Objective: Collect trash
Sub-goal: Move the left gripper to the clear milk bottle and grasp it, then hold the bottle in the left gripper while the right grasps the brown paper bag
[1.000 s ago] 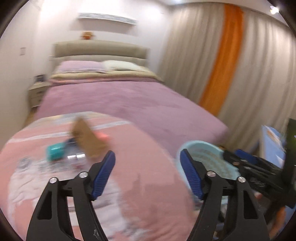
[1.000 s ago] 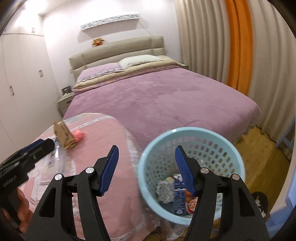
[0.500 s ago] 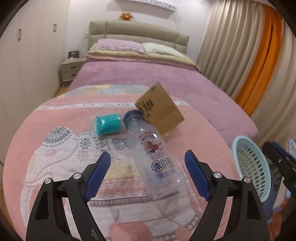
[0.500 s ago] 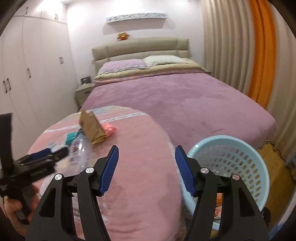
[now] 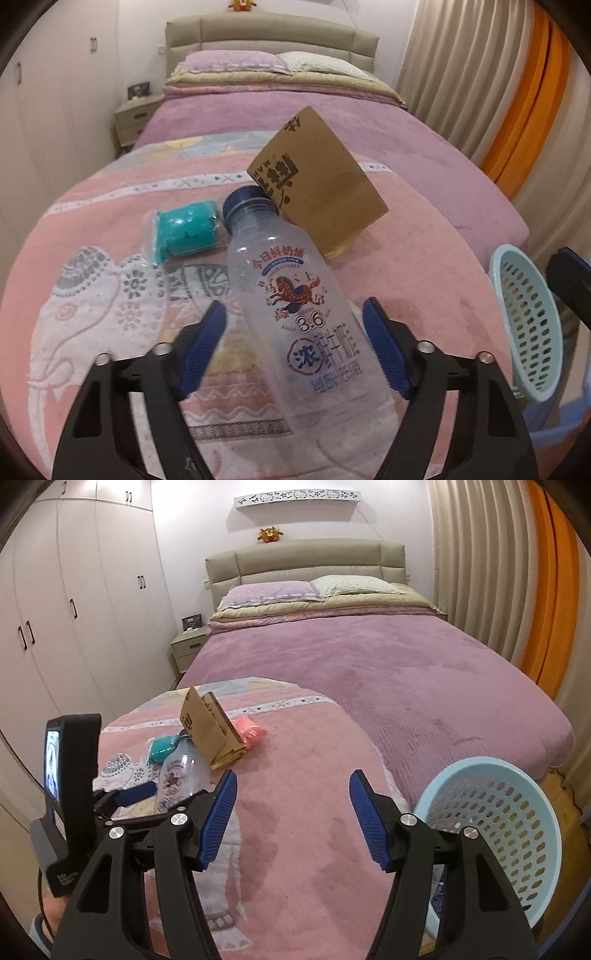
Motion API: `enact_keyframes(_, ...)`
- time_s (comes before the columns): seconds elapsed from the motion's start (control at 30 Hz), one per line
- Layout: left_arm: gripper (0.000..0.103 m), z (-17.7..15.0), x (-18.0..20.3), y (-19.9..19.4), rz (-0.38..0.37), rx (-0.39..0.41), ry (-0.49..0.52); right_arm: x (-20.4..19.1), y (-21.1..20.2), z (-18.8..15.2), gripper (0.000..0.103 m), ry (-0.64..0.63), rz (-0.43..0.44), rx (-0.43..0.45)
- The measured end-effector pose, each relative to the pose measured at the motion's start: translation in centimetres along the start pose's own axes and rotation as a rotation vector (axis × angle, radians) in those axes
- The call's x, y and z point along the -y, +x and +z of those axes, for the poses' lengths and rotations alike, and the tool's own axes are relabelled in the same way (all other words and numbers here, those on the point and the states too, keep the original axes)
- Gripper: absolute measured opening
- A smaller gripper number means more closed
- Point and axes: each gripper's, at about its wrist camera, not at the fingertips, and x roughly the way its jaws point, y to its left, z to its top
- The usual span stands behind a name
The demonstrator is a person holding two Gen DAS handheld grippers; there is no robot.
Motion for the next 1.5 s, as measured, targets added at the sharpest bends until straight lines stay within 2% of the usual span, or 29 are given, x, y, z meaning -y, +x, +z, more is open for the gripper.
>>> enact_keyframes(0.2, 0.06, -1.1, -0.7, -1.5, -0.025, 0.008, 0.023, -1.4, 2.0, 1.0, 0.06, -0.028, 0.031, -0.021)
enact_keyframes(0.37, 0.057, -3.1, -3.0, -4.3, -0.041, 0.038, 0.035, -3.1, 3.7, 1.7, 0.06, -0.066, 0.062, -0.034)
enact_keyframes(0.43, 0.056, -3.5, -4.4, -5.1, -0.045, 0.052, 0.014, -3.8, 4.6, 1.7, 0.06, -0.085, 0.081, -0.049)
enact_keyframes(0.7, 0.054, -4.5, -9.4, -8.3, 0.011, 0.15, -0.086, -7.1, 7.3, 0.5, 0.062, -0.2, 0.177, -0.116)
enact_keyframes(0.8, 0.054, -4.3, -10.7, -8.4, 0.018, 0.162, -0.116, -8.8, 8.0, -0.2, 0.068, -0.276, 0.155, -0.131)
enact_keyframes(1.03, 0.054, -4.6, -12.2, -8.4, 0.017, 0.178, -0.138, -10.7, 10.1, -0.3, 0.073, -0.414, 0.156, -0.135)
enact_keyframes(1.13, 0.054, -4.6, -12.1, -8.6, 0.017, 0.187, -0.139, -10.2, 10.9, 0.1, 0.073, -0.379, 0.202, -0.17)
enact_keyframes(1.27, 0.054, -4.8, -12.7, -9.2, 0.01, 0.204, -0.142, -8.9, 10.4, 1.1, 0.073, -0.298, 0.299, -0.151)
enact_keyframes(1.5, 0.053, -4.7, -12.9, -9.5, 0.009, 0.221, -0.136, -7.7, 11.9, 3.4, 0.073, -0.198, 0.324, -0.152)
